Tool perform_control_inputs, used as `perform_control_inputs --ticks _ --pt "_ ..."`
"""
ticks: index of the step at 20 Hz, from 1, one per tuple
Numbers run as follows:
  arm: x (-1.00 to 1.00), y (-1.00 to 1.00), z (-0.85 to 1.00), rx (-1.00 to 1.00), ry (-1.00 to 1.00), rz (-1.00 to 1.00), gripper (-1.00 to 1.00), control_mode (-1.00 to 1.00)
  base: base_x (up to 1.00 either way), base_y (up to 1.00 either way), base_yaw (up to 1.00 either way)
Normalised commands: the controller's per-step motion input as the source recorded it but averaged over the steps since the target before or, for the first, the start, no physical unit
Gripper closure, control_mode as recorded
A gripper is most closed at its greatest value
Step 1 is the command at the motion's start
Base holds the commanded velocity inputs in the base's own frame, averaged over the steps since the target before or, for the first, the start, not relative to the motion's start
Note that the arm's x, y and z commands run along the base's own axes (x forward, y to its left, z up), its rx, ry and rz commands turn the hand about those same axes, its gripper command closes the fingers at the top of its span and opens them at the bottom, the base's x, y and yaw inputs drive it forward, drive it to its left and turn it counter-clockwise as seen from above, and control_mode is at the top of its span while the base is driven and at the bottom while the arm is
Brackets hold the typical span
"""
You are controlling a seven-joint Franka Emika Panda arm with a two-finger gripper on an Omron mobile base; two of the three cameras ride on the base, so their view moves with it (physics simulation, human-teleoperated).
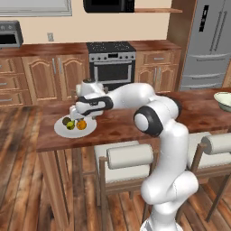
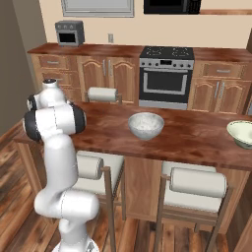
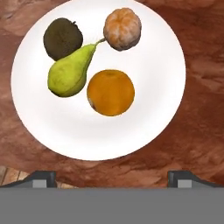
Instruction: Take the fruits from the plate on the dining counter and place two fruits in each bowl.
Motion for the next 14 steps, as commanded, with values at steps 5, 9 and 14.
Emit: perform_control_inputs --ticks 5,9,14 --pt "0.83 0.00 -0.10 0.00 0.03 0.13 -1.00 -1.00 0.00 0.00 0.00" --pt "0.43 0.07 -0.01 -0.02 0.20 0.14 -1.00 -1.00 0.00 0.00 0.00" --pt "0.13 0.23 -0.01 -0.14 0.28 0.17 -1.00 -1.00 0.00 0.00 0.00"
